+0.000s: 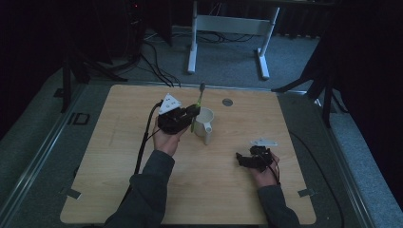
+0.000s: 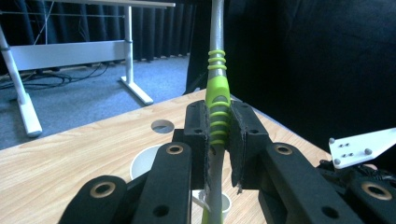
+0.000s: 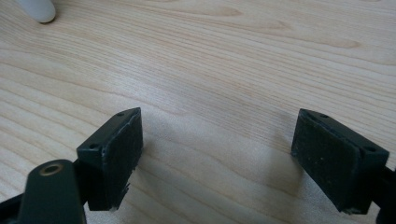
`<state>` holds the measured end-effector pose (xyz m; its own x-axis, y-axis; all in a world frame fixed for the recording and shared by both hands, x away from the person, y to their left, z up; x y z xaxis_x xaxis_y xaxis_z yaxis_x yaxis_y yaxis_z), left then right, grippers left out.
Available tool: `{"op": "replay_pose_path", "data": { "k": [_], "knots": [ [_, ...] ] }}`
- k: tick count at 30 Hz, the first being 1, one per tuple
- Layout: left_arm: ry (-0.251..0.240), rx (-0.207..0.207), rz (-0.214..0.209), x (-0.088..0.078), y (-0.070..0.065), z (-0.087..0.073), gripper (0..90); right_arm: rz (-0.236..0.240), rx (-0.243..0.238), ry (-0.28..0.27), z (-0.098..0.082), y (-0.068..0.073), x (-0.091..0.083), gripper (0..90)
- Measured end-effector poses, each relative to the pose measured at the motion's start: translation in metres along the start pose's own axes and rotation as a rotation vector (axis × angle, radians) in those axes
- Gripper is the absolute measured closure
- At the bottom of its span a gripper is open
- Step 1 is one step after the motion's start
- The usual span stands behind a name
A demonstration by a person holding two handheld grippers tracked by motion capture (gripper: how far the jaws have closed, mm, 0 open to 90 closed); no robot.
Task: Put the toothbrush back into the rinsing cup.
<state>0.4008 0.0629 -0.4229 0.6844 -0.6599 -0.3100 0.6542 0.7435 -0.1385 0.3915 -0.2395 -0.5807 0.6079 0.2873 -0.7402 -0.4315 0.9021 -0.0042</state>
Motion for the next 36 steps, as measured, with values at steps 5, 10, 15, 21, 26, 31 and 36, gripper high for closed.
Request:
{"op": "replay_pose_path", "data": {
  "k": [5,10,15,21,26,31,36],
  "knots": [
    [-0.009,-0.005,0.017,0.002,0.000,0.000,78.7,0.000,0.000,0.000,0.000,0.000,0.000,16.3],
    [-0.024,-0.005,0.011,0.005,-0.002,0.000,78.7,0.000,0.000,0.000,0.000,0.000,0.000,16.3],
    [-0.038,-0.006,0.004,0.007,-0.004,0.000,78.7,0.000,0.000,0.000,0.000,0.000,0.000,16.3],
    [-0.060,0.002,-0.014,0.009,-0.006,0.000,78.7,0.000,0.000,0.000,0.000,0.000,0.000,16.3],
    [-0.066,0.000,-0.025,0.011,-0.006,0.000,78.7,0.000,0.000,0.000,0.000,0.000,0.000,16.3],
    [-0.073,0.000,-0.047,0.015,-0.006,-0.001,78.7,0.000,0.000,0.000,0.000,0.000,0.000,16.3],
    [-0.077,-0.006,-0.064,0.021,-0.008,-0.003,78.7,0.000,0.000,0.000,0.000,0.000,0.000,16.3]
  ]
}}
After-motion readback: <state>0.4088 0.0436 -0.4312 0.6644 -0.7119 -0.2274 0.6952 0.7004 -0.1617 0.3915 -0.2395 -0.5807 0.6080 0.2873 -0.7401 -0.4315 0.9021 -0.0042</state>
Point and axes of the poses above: each handheld gripper's, and its own axes: x roughly forward along the jaws, z roughly out of its top, y roughly to its left, the point moved 3 cm from there along x, roughly forward along the jaws, and after that the axes turned 4 degrees about y, right-handed, at the moved point
